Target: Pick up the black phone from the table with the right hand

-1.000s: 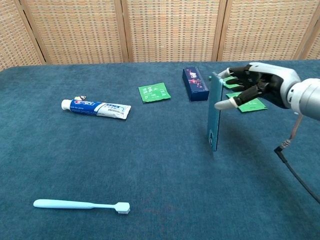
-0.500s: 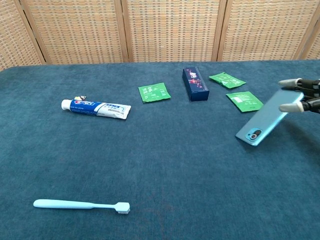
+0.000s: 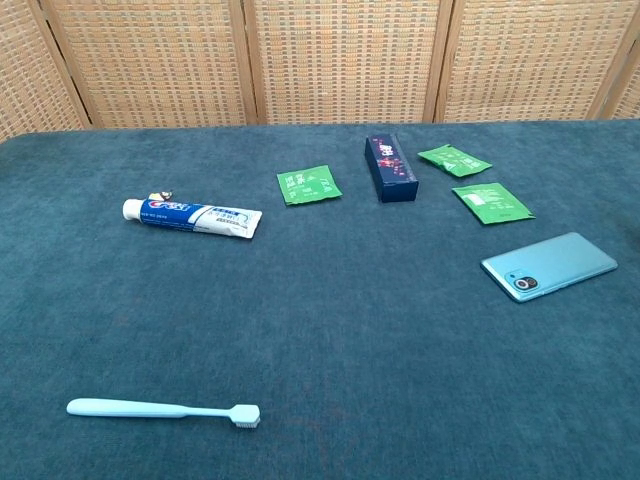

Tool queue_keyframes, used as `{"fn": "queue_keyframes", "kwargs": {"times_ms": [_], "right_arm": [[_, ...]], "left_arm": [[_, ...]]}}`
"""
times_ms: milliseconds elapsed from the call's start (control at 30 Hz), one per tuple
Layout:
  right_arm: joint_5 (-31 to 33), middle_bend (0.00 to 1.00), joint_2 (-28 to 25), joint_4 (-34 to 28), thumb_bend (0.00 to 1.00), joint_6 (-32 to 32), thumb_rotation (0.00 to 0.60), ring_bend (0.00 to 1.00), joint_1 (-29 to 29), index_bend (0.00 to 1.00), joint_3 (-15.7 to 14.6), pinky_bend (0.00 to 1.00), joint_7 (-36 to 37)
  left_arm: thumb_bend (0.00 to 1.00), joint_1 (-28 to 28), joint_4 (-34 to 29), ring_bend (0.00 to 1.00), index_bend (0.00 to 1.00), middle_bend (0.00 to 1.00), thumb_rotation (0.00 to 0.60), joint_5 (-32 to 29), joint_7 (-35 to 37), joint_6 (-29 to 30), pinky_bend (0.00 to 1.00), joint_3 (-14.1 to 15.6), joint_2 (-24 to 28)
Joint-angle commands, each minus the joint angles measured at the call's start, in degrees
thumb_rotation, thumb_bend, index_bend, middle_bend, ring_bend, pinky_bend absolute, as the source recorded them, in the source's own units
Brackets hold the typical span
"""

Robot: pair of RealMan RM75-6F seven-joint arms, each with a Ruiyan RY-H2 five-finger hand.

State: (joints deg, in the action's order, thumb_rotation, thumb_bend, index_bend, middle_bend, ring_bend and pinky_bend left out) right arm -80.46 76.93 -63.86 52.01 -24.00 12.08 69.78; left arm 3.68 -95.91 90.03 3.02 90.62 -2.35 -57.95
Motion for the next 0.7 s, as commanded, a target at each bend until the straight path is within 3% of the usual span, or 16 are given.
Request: {"fn": "queue_keyframes", "kwargs": {"times_ms": [33, 167, 267, 567, 700], "right_arm": [[-6.51, 0.0, -4.19, -2.3, 0.14, 8.82, 0.6, 0.0, 2.68, 0.0, -3.03, 0.0, -11.04], [-10.53, 0.0, -6.22, -4.5, 0.0, 19.59, 0.6, 0.0, 6.32, 0.0, -4.67, 0.0, -32.88], [-11.77, 0.0, -8.17, -9.13, 0.0, 24.87, 0.6, 0.0, 9.08, 0.0, -5.61, 0.0, -44.38], [-10.25, 0.0, -11.41, -21.7, 0.0, 34.28, 0.6, 0.0, 16.22, 0.0, -6.94, 0.0, -62.51], [-10.23, 0.0, -12.25, -25.04, 0.0, 36.62, 0.6, 0.0, 17.68, 0.0, -7.1, 0.0, -65.49]], "left_arm": [[0.0, -0.42, 0.18, 0.0, 0.0, 0.0, 0.6, 0.67, -0.21, 0.87, 0.0, 0.17, -0.15], [0.0, -0.93, 0.62, 0.0, 0.0, 0.0, 0.6, 1.68, -0.59, 2.17, 0.0, 0.34, -0.52], [0.0, -1.09, 1.21, 0.0, 0.0, 0.0, 0.6, 2.24, -0.97, 2.67, 0.0, 0.44, -1.1], [0.0, -1.88, 2.66, 0.0, 0.0, 0.0, 0.6, 3.6, -1.76, 3.89, 0.0, 1.17, -2.62], [0.0, -1.94, 2.89, 0.0, 0.0, 0.0, 0.6, 3.84, -2.09, 3.58, 0.0, 1.51, -2.91]]}}
